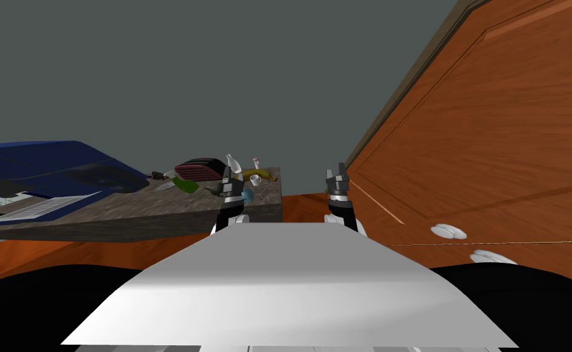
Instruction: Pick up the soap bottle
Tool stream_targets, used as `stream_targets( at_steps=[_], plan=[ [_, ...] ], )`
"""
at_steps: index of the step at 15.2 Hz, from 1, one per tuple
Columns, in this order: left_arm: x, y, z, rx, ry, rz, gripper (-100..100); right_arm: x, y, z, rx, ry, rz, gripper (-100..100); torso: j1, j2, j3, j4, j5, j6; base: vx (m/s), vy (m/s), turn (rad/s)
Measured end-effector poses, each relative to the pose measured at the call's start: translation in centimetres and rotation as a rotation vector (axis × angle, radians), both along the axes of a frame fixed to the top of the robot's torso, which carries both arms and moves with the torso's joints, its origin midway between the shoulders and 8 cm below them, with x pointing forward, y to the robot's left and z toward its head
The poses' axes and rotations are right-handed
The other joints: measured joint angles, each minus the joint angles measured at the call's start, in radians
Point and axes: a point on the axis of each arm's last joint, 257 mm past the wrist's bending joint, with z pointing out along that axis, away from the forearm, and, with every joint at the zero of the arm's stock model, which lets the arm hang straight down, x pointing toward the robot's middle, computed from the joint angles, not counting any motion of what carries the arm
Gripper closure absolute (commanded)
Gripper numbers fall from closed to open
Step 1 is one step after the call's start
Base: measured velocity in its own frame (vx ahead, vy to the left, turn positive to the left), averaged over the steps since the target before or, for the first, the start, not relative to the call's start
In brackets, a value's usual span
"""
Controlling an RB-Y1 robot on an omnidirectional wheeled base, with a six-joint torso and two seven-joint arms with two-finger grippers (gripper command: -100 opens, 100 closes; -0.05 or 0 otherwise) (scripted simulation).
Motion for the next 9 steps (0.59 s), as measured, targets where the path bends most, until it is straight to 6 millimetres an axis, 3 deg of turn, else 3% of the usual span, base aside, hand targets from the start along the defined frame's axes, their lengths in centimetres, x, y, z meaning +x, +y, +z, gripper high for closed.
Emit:
stream_targets(
  at_steps=[4,9],
  plan=[
    [0.1,0.4,-0.8,0.055,0.043,-0.018,-100,0.0,0.0,0.0,0.000,0.000,0.000,0,-0.004,0.005,0.003,0.001,-0.001,0.000,-0.072,-0.058,0.014],
    [0.1,1.9,-2.5,0.119,0.134,-0.024,-100,0.0,0.0,0.0,0.000,0.000,0.000,0,-0.008,0.003,0.002,0.001,-0.002,0.000,-0.039,-0.107,0.004]
  ],
)
